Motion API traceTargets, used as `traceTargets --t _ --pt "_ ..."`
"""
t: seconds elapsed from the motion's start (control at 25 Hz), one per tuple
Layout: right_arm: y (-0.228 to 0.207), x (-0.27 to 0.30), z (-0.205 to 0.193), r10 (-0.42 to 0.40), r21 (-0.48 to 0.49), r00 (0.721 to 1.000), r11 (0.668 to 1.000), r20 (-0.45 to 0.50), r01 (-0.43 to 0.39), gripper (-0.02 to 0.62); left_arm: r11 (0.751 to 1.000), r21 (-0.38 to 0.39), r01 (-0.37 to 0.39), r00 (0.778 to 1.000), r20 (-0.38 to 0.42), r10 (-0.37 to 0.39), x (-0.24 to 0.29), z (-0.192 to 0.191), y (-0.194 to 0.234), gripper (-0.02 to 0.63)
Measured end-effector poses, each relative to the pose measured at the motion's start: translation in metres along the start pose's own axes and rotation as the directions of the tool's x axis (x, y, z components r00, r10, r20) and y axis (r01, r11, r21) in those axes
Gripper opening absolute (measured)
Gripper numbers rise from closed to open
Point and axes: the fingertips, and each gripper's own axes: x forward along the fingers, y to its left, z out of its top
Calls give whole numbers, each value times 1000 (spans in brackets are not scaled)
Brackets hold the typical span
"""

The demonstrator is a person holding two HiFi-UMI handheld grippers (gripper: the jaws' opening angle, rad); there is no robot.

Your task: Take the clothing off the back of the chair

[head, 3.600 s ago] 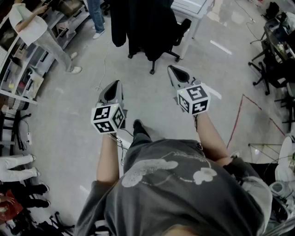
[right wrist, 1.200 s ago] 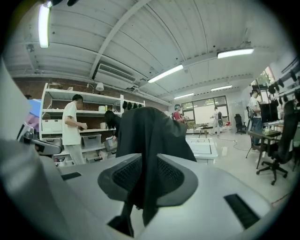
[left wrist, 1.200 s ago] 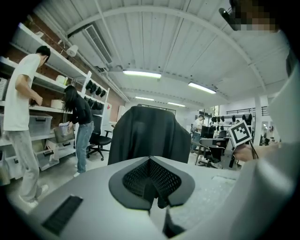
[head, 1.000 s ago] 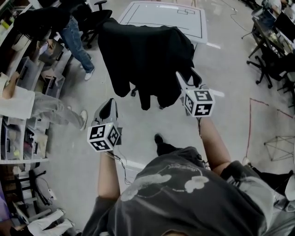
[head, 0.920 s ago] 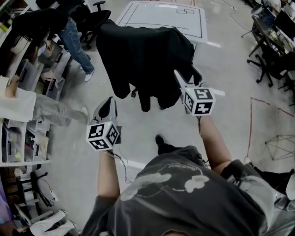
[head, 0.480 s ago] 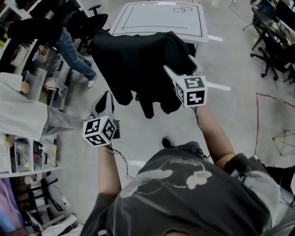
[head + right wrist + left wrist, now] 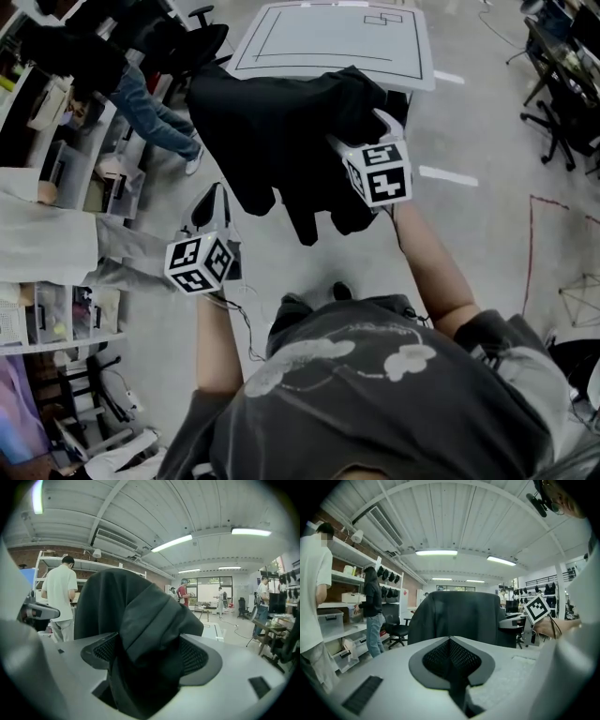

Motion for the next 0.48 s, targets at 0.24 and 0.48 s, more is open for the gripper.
traceTargets --t 0.24,0.48 --pt "1 5 2 11 -59 1000 998 -6 -11 236 999 -30 33 999 -22 -34 21 -12 12 2" --pt "9 0 2 38 -61 999 997 16 -37 31 996 -24 88 995 -41 -89 42 -15 30 2"
